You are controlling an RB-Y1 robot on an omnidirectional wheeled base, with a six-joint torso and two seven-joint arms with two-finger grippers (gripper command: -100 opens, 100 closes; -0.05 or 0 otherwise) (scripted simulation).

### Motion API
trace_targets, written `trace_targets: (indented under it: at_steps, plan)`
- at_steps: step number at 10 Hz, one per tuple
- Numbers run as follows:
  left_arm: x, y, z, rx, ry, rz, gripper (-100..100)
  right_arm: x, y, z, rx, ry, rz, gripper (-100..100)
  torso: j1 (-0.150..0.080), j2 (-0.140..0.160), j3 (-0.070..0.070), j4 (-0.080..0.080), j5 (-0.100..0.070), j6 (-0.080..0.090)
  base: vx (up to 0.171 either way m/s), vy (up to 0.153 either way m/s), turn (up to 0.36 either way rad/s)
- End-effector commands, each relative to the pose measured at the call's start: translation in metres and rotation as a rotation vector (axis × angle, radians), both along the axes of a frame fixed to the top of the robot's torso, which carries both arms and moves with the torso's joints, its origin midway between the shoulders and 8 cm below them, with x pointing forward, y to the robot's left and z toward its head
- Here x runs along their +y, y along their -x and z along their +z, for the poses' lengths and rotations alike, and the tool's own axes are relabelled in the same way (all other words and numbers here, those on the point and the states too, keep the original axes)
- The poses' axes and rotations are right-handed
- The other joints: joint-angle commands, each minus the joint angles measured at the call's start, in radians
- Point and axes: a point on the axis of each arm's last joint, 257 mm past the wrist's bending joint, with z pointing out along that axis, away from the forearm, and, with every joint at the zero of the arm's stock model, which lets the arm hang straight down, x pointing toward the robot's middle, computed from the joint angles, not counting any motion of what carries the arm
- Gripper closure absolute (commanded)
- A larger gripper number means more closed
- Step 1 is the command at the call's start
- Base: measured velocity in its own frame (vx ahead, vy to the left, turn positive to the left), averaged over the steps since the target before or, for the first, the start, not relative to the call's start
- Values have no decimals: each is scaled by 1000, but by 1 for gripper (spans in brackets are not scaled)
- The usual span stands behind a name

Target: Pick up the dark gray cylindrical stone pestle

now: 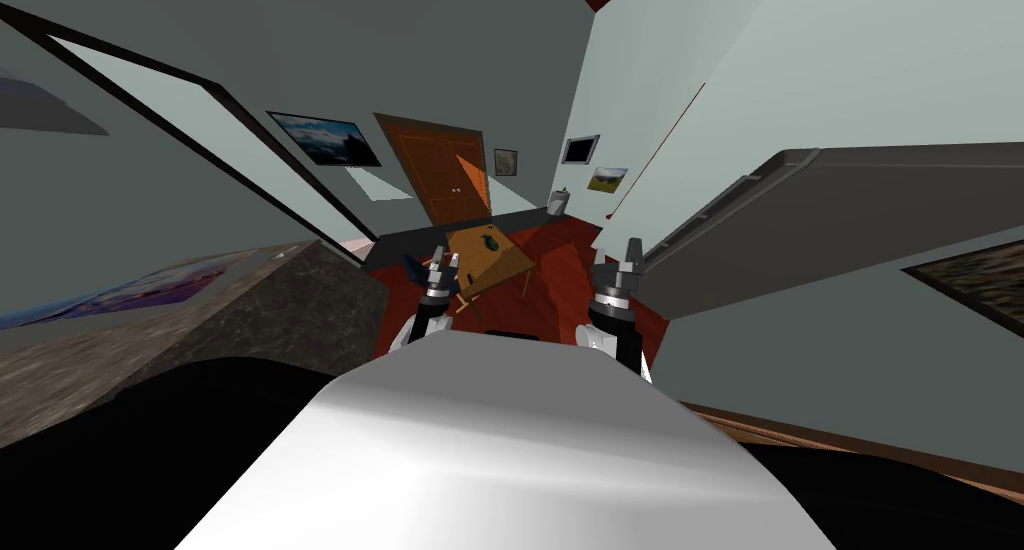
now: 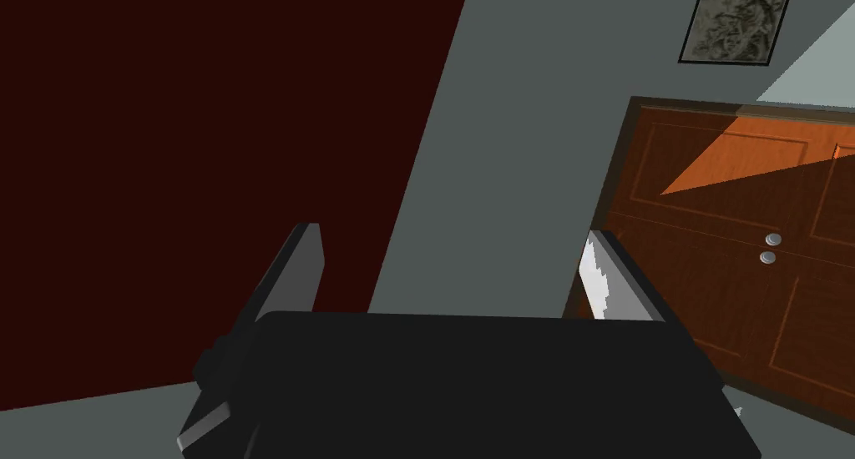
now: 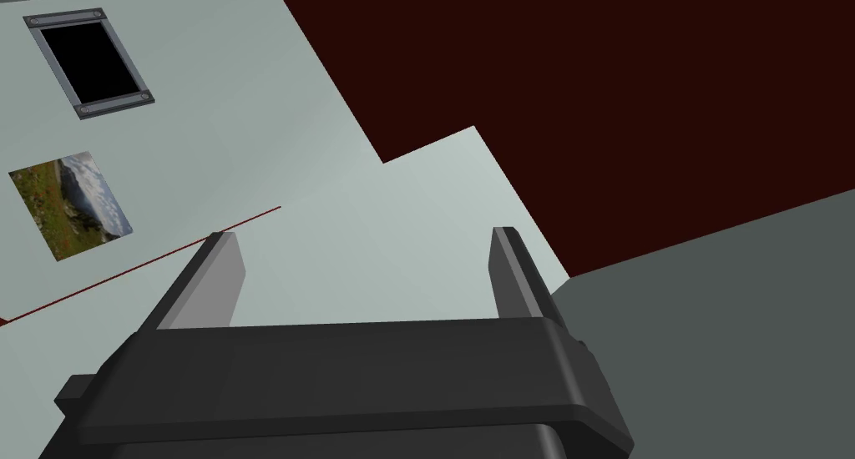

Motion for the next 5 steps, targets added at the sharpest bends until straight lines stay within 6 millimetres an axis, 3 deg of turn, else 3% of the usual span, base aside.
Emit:
trace_targets:
  at_steps: [1, 3, 5]
  plan:
    - [-2, -3, -20, 39, -53, -27, -100, 0, 0, 0, 0, 0, 0, 0, 0, 0, 0, 0, 0, 0, -66, -166, 26]
    - [-1, -7, -43, 87, -114, -60, -100, 0, 0, 0, 0, 0, 0, 0, -1, 0, 0, 0, 0, 0, -33, -167, 15]
    - [2, -10, -61, 128, -156, -79, -100, 0, 0, 0, 0, 0, 0, 0, 2, -3, -2, -1, 0, 0, 4, -104, -4]
